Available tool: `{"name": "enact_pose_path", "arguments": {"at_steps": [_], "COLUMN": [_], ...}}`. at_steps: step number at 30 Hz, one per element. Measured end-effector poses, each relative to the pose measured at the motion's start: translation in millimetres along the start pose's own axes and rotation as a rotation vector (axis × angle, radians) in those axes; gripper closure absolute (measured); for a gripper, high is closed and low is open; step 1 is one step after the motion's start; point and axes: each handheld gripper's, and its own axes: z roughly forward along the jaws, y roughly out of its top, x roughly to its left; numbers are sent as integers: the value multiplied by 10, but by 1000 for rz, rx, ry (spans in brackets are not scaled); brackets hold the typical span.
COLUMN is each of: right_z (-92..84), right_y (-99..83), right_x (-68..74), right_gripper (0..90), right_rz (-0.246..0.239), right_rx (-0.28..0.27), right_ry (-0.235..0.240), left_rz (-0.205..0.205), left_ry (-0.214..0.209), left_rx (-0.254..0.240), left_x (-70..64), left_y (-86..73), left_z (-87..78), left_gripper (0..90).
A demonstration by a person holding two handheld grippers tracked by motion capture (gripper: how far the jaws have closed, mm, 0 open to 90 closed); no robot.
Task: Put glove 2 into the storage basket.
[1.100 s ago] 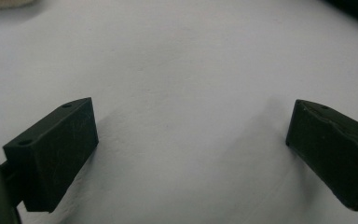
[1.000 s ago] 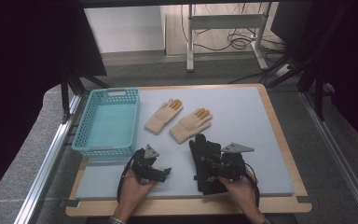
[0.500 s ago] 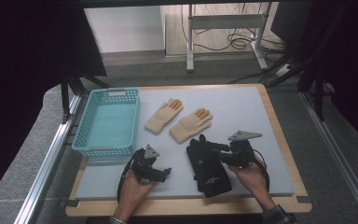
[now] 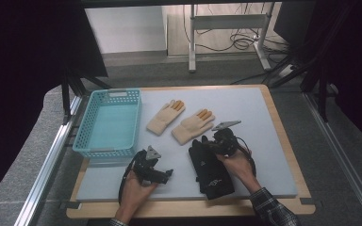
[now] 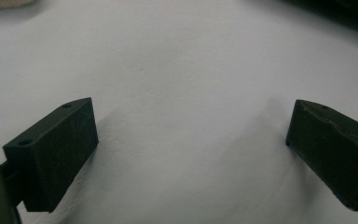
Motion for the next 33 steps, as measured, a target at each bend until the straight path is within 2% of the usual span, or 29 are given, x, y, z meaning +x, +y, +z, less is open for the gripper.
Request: {"name": "enact_pose_path", "arguments": {"at_steps": [2,4,6,9,11,13,15,17,20,23,26,29,31,33], "right_z": [-95,-163,-201,-133,-92,-136,-235,-365,-541,-595,-577,-498,-424,-360], "right_y": [49,80,76,-18,-90,-131,-156,-189,-298,-412,-561,-645,-682,-704], "right_x": [11,-19,-108,-252,-310,-335,-323,-268,-96,72,307,453,523,555], "right_gripper": [860,860,858,836,718,665,654,659,670,670,651,619,587,563], "right_rz": [-2,18,60,111,122,120,113,84,37,8,-47,-101,-137,-172], "right_rx": [-42,-70,-93,-65,-51,-63,-76,-83,-73,-52,-18,13,26,47], "right_ry": [-26,-49,-80,-79,-87,-88,-77,-66,-3,48,100,124,124,91], "left_rz": [2,2,1,0,0,0,0,2,0,0,0,0,0,0], "left_ry": [1,1,0,0,-1,-1,0,1,1,0,1,0,1,1], "left_rx": [0,0,1,0,2,2,1,0,1,1,-1,0,0,-1], "left_x": [1,1,1,0,0,0,0,2,0,-1,-1,-1,-1,-1], "left_y": [1,1,1,0,1,1,0,1,0,1,0,0,0,0], "left_z": [0,0,-1,0,-1,-1,0,0,0,0,1,0,0,1], "left_gripper": [23,23,23,23,23,23,23,23,23,23,23,23,23,24]}}
